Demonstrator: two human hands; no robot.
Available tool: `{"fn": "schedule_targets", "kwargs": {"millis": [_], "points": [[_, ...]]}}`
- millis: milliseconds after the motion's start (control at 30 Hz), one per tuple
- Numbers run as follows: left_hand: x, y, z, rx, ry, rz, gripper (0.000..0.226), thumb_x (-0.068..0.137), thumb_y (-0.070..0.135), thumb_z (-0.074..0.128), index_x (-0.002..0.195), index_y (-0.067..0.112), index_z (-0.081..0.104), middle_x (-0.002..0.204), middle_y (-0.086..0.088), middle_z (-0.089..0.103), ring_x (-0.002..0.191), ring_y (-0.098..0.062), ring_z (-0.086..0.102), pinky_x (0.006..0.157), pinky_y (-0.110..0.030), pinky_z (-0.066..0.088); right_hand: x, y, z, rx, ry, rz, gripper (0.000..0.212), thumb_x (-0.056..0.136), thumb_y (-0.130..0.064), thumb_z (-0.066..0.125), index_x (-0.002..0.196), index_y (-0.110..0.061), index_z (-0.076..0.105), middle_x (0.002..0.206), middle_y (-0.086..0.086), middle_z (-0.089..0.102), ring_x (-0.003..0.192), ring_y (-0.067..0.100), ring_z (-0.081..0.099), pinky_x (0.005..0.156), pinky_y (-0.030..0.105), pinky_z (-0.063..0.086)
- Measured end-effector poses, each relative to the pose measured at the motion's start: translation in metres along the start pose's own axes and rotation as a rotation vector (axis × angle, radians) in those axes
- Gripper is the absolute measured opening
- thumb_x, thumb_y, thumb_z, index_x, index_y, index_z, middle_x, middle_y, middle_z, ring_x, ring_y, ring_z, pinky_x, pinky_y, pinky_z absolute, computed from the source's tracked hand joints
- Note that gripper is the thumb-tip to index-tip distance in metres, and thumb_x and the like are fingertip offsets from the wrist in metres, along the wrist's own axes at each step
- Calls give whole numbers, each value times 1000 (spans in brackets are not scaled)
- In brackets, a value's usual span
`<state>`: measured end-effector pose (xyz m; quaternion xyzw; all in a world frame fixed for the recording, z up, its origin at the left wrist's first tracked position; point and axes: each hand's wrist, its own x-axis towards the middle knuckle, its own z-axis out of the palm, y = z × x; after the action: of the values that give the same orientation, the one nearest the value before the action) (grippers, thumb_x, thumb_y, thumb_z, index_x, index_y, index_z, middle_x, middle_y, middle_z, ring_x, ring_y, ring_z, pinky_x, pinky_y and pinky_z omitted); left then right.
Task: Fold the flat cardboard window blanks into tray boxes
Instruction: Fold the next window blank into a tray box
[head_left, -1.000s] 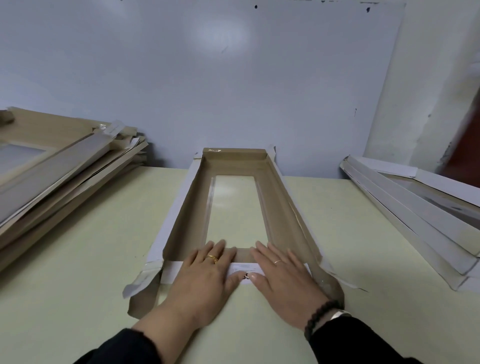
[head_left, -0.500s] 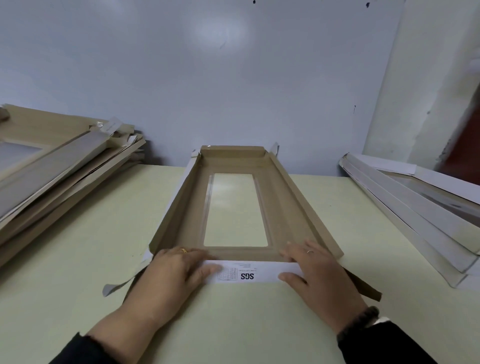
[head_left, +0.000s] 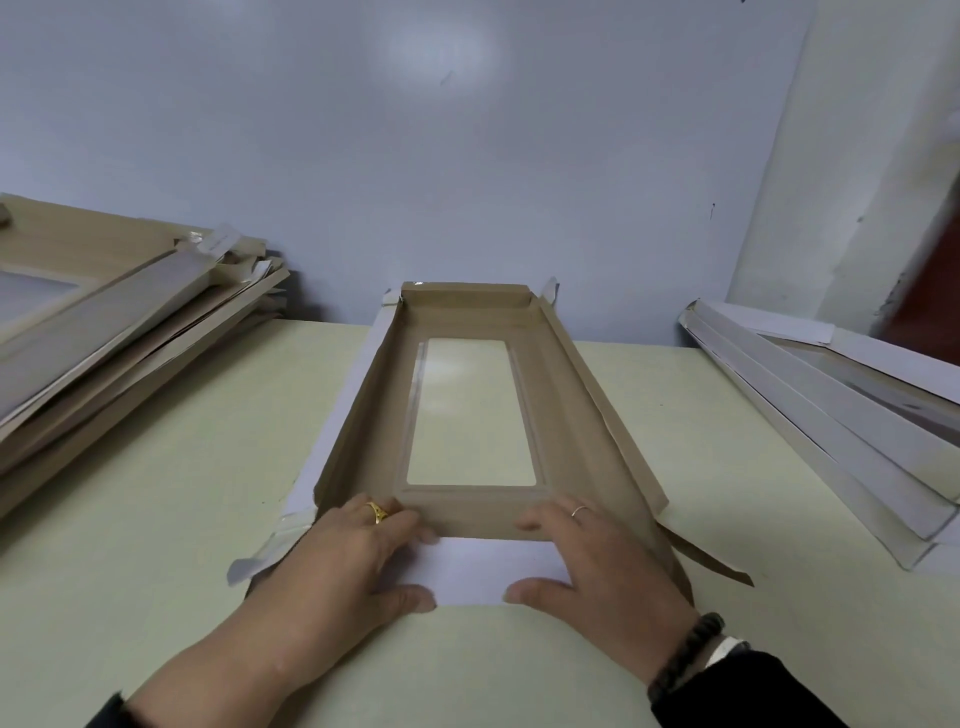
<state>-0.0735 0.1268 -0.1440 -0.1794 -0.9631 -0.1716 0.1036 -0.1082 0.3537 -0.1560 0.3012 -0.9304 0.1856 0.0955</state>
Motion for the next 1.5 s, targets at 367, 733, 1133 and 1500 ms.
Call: {"fn": "schedule_targets", "kwargs": {"millis": [367, 733, 1133, 1500], "points": [[-17, -69, -34, -365, 400, -193, 48, 78, -5, 66, 76, 43, 67, 88, 26, 63, 74, 4, 58, 58, -5, 41, -2, -24, -11, -393, 202, -246, 42, 38, -39, 87, 56, -21, 53, 62, -8, 53, 52, 12, 51, 55, 22, 29], [-27, -105, -18, -821, -146, -269, 37, 70, -6, 68, 94, 22, 75, 121, 26, 58, 116, 1, 53, 84, -22, 52, -17, -24, 2, -466, 204, -462, 25, 57, -16, 54, 73, -30, 67, 62, -10, 56, 48, 9, 49, 42, 16, 40], [-26, -85, -28, -737, -19, -205, 21, 78, 27, 58, 87, 23, 77, 91, 8, 70, 85, -7, 65, 72, -11, 47, -20, -24, -12, -379, -19, -427, 26, 71, -61, 52, 88, -50, 68, 80, -24, 64, 66, -6, 58, 68, 12, 36], [-16, -39, -11, -388, 68, -105, 42, 94, 15, 45, 99, 50, 67, 91, 35, 50, 81, 9, 52, 62, -4, 37, -28, 29, -53, 133, 797, 74, 22, 96, -20, 39, 92, -16, 61, 88, 1, 60, 82, 5, 55, 75, 13, 40]]}}
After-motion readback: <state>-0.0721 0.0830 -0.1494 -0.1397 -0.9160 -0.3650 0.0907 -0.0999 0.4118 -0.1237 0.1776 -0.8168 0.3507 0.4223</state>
